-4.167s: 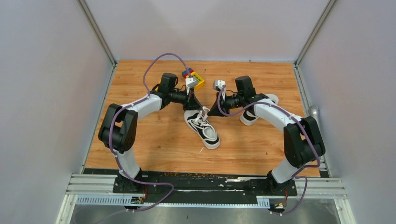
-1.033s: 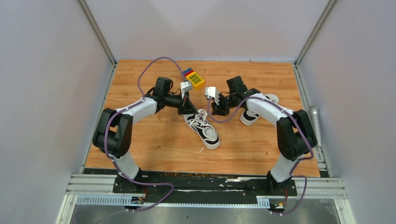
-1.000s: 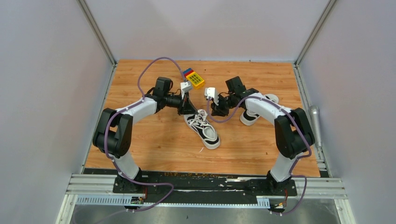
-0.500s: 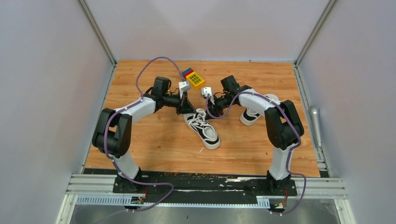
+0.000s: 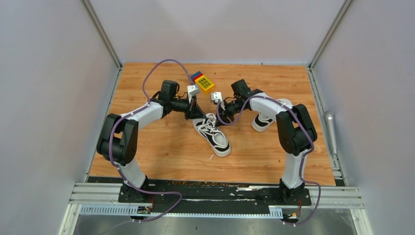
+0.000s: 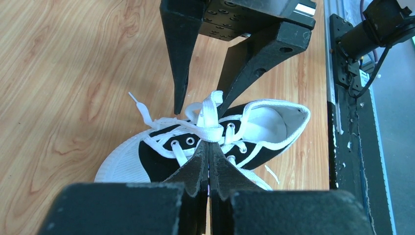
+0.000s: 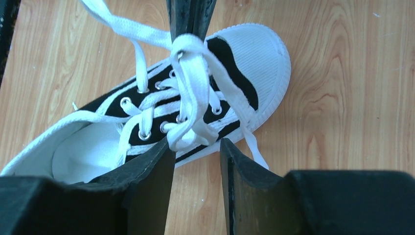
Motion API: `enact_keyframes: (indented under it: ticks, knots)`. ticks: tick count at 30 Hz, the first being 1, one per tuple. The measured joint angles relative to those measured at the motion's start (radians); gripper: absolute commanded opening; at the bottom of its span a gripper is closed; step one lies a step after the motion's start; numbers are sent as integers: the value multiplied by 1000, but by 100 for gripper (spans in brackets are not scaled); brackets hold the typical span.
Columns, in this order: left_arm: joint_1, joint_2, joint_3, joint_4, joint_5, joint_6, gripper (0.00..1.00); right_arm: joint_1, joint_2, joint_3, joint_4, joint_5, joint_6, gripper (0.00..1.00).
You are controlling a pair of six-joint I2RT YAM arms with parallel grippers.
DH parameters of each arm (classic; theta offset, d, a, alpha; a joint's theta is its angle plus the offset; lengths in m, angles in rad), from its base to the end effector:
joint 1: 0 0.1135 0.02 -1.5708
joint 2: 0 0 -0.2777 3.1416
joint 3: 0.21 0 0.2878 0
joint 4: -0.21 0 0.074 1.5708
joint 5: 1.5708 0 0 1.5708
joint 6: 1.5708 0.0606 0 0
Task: Tie the shoes
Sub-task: Tie the shoelace on the shoe.
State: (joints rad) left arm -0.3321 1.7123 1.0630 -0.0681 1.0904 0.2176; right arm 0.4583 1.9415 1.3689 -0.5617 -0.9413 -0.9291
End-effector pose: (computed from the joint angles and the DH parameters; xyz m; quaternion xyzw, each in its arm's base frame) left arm 0.3573 -0.1801 0.1990 0.4178 0.6909 -0.4916 0.3263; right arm 0.3694 0.2368 0.1709 -0.6318 0.6063 0.3855 0.2909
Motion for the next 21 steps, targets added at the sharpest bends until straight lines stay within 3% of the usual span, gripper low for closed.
enact_keyframes:
  ticks: [8, 21]
  knots:
    - [1, 0, 0, -3, 0, 5, 0, -23, -3, -15, -24, 25, -72, 35]
    - [1, 0, 0, -3, 0, 5, 0, -13, 38, -13, 87, 23, -14, 28]
